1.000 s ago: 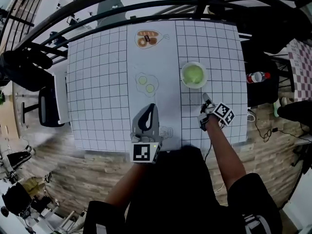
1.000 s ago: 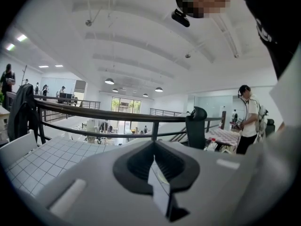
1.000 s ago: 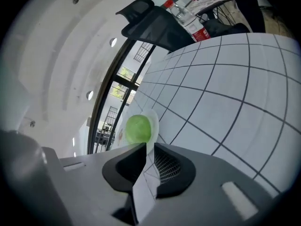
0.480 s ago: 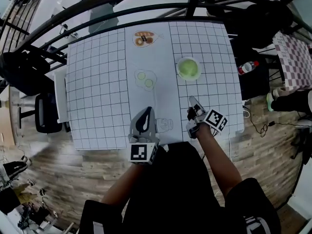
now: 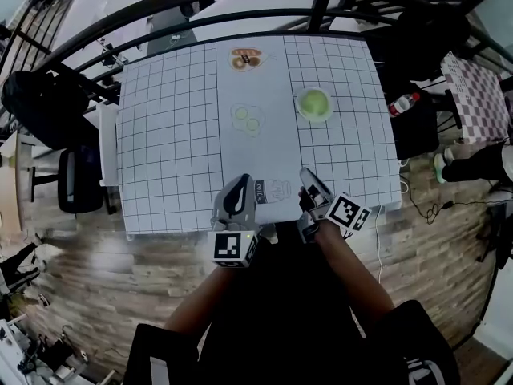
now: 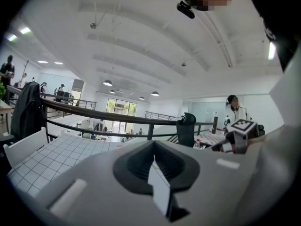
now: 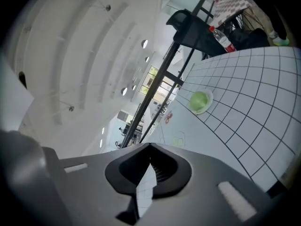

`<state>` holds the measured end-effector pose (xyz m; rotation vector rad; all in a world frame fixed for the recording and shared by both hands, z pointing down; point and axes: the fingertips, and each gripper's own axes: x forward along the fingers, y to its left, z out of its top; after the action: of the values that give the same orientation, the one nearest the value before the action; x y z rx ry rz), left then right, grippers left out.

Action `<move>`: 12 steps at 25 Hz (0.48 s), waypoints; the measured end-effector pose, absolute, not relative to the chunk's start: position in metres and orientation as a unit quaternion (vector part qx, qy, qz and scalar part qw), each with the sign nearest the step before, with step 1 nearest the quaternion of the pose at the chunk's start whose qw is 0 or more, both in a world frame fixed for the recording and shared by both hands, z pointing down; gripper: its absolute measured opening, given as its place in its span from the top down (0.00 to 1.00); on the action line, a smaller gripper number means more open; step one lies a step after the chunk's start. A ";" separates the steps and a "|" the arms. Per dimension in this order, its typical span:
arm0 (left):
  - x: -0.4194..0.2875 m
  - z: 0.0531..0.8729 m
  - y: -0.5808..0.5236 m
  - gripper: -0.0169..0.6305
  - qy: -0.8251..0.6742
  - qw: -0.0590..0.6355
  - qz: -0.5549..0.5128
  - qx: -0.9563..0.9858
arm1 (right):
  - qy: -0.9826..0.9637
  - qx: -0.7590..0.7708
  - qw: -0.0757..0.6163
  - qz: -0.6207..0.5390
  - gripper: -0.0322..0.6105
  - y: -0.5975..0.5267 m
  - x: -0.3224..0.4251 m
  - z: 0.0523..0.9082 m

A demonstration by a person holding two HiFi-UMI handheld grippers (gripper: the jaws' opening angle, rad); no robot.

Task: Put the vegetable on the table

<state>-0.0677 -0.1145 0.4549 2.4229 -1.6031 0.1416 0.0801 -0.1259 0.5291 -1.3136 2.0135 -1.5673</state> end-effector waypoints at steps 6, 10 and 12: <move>-0.079 0.444 -0.093 0.96 -0.549 0.107 0.038 0.828 | 0.770 -0.466 0.073 -0.430 0.95 -0.097 0.049 0.488; -0.087 0.442 -0.081 0.96 -0.547 0.105 0.040 0.829 | 0.803 -0.467 0.026 -0.369 0.95 -0.079 0.024 0.471; -0.092 0.438 -0.075 0.96 -0.548 0.105 0.035 0.829 | 0.815 -0.472 0.005 -0.337 0.95 -0.072 0.013 0.464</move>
<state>-0.0917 -0.0747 0.4383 2.4441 -1.6152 0.1045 0.0132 -0.0719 0.4642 -1.4773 2.5509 -1.0563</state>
